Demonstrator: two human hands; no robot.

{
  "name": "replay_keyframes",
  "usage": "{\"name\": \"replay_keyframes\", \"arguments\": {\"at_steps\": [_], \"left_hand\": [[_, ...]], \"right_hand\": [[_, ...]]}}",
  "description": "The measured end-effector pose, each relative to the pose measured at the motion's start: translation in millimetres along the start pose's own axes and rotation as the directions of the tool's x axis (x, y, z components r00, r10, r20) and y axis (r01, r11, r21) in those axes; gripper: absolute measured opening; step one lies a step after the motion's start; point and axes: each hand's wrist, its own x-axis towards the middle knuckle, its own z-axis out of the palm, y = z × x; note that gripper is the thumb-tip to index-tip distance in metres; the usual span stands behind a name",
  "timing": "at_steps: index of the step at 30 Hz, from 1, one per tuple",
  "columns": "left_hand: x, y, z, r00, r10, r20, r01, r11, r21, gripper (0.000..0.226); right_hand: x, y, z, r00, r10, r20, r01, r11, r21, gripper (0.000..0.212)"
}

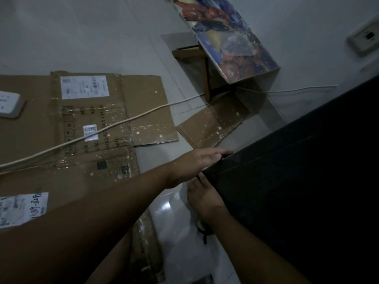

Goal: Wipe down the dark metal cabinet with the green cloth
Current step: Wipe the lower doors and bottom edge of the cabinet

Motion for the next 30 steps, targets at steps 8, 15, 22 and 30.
{"name": "replay_keyframes", "arguments": {"at_steps": [8, 15, 22, 30], "left_hand": [[-2, 2, 3, 1.000, -0.020, -0.023, 0.019, 0.999, -0.050, 0.038], [-4, 4, 0, 0.998, 0.039, -0.049, -0.035, 0.997, 0.066, 0.039], [-6, 7, 7, 0.998, 0.035, -0.053, -0.034, 0.999, 0.032, 0.035], [-7, 6, 5, 0.999, 0.016, -0.035, -0.014, 0.999, 0.038, 0.040]], "right_hand": [[-17, -26, 19, 0.988, -0.086, 0.129, 0.089, 0.996, -0.016, 0.059], [-39, 7, -1, 0.996, 0.018, -0.083, -0.009, 0.994, 0.113, 0.055], [-3, -7, -12, 0.998, 0.046, 0.033, -0.046, 0.999, -0.003, 0.078], [-3, -39, 15, 0.977, -0.026, 0.211, -0.002, 0.991, 0.135, 0.066]]}}
